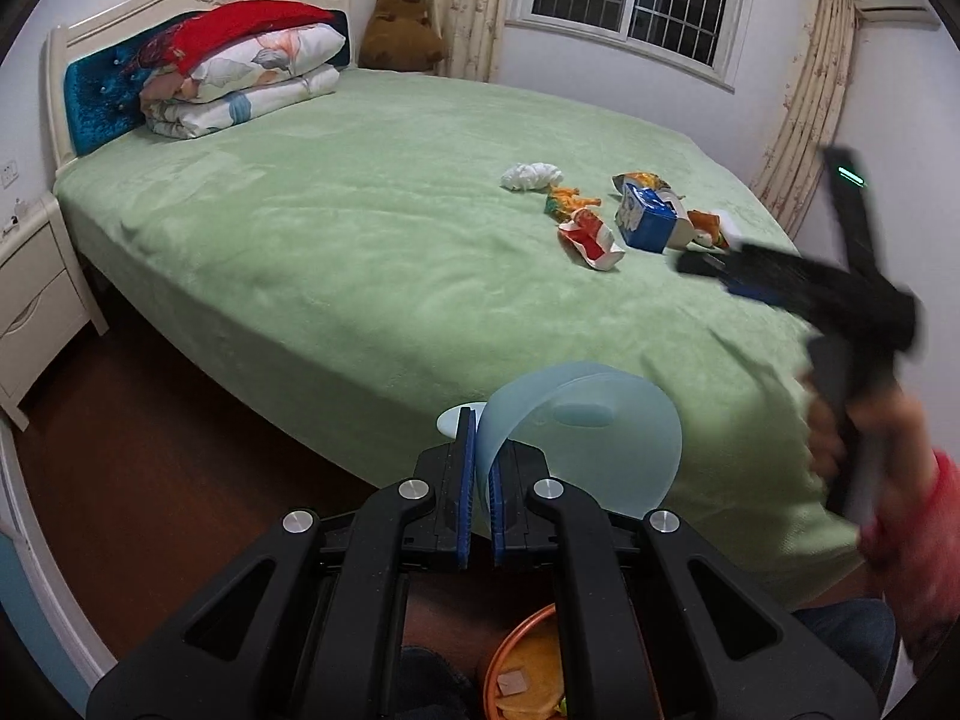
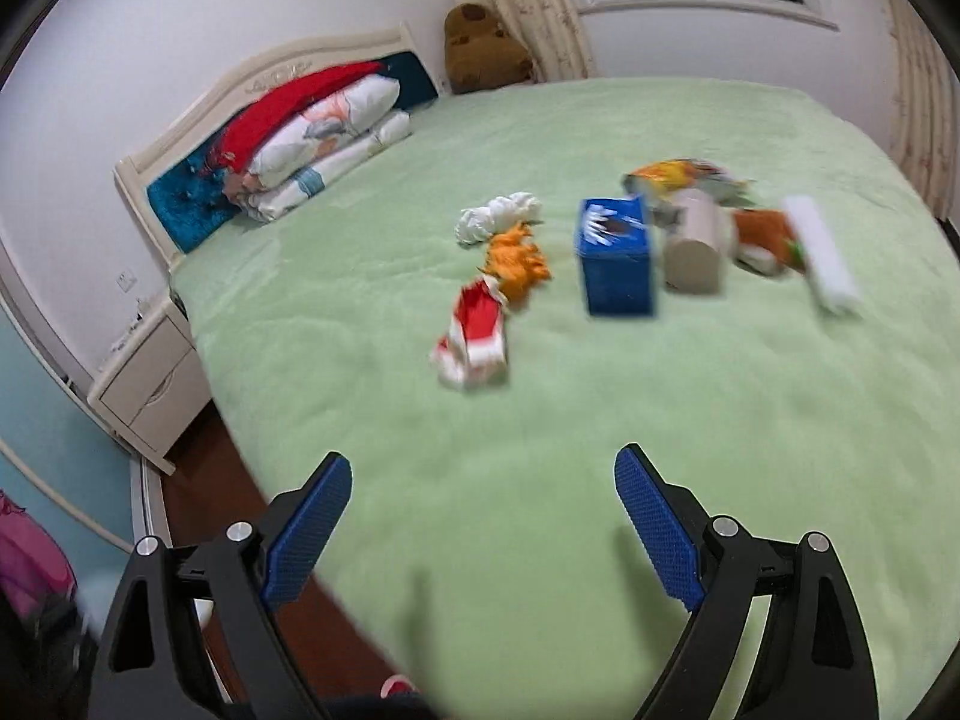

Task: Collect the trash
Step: 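Grasp the red-white paper cup with the right gripper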

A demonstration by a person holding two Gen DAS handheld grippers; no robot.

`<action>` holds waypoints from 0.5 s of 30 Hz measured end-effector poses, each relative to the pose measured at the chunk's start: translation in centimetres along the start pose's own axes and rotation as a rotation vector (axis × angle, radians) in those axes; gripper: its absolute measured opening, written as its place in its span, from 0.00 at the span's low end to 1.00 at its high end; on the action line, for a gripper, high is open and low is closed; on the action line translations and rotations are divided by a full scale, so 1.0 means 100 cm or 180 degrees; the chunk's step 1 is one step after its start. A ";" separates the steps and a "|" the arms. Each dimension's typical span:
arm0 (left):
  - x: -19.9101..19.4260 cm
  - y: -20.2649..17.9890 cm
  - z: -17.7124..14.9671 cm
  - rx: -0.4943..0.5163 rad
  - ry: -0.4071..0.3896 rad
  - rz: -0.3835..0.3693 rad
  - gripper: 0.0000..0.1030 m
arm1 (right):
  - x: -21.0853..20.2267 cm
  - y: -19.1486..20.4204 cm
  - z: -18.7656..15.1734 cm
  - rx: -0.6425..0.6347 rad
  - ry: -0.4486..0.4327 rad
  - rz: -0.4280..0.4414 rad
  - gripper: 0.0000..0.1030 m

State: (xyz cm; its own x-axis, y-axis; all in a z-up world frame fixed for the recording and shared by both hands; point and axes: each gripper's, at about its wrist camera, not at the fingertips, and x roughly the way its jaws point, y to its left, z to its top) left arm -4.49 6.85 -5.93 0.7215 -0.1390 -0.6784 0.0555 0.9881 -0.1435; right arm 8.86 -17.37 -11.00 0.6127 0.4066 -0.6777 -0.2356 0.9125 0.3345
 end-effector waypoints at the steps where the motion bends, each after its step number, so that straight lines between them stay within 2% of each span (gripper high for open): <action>1: 0.000 0.001 0.001 0.0003 -0.0015 0.0010 0.04 | 0.017 0.003 0.014 0.0014 0.0043 -0.0004 0.85; 5: 0.000 0.007 0.002 -0.0048 -0.0028 -0.0033 0.04 | 0.065 0.009 0.048 -0.0007 0.0242 -0.0087 0.85; 9: 0.003 0.012 0.001 -0.0093 0.0001 -0.0051 0.04 | 0.109 -0.003 0.067 0.0345 0.0541 -0.0073 0.84; 10: 0.004 0.013 0.001 -0.0100 0.0004 -0.0046 0.04 | 0.116 -0.003 0.068 0.0345 0.0611 -0.0136 0.77; 11: 0.004 0.014 0.001 -0.0105 0.0007 -0.0042 0.04 | 0.120 -0.003 0.069 0.0330 0.0668 -0.0208 0.61; 12: 0.004 0.014 0.000 -0.0105 0.0008 -0.0042 0.04 | 0.126 -0.003 0.068 0.0319 0.0756 -0.0284 0.52; 13: 0.004 0.015 0.000 -0.0109 0.0007 -0.0038 0.04 | 0.127 -0.002 0.067 0.0349 0.0802 -0.0281 0.36; 15: 0.004 0.015 0.000 -0.0120 0.0005 -0.0041 0.04 | 0.122 -0.005 0.066 0.0438 0.0781 -0.0198 0.31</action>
State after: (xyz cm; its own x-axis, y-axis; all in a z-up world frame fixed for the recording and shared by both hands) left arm -4.13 8.28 -6.42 0.7198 -0.1518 -0.6774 0.0385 0.9830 -0.1793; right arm 21.42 -13.13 -15.11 0.4178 0.3642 -0.8324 -0.0883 0.9281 0.3617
